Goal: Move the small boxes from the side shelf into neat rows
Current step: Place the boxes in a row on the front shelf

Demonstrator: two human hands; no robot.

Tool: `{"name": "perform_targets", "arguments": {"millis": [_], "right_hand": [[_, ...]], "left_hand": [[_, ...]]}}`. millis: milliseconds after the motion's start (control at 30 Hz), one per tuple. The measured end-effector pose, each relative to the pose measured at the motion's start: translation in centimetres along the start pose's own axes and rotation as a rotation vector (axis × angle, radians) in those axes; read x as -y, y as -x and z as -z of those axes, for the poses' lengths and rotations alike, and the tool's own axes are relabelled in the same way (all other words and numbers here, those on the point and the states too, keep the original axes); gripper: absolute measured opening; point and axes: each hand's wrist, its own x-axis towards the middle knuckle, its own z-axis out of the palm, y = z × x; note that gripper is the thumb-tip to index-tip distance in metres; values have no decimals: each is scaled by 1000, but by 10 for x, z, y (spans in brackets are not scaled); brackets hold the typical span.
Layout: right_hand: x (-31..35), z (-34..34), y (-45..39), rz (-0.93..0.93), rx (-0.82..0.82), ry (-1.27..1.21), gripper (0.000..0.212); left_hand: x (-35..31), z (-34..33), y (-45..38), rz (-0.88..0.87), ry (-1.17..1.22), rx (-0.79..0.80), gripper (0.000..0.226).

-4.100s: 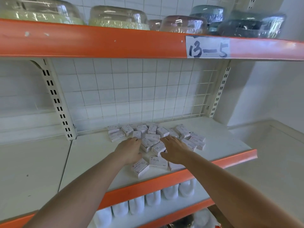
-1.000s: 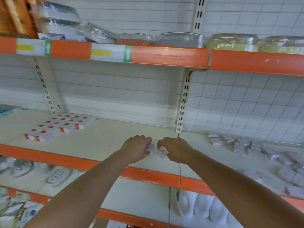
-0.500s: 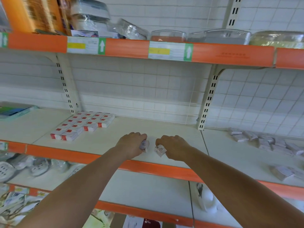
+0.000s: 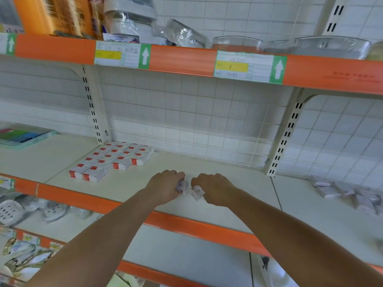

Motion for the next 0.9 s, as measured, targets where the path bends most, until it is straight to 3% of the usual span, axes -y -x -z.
{"name": "perform_targets", "arguments": {"millis": [500, 900], "right_hand": [[-25, -13, -60, 39, 64, -36, 49], [-18, -19, -108, -68, 103, -68, 55]], "left_hand": [[30, -17, -44, 104, 69, 64, 27], [73, -25, -83, 0, 123, 119, 19]]}}
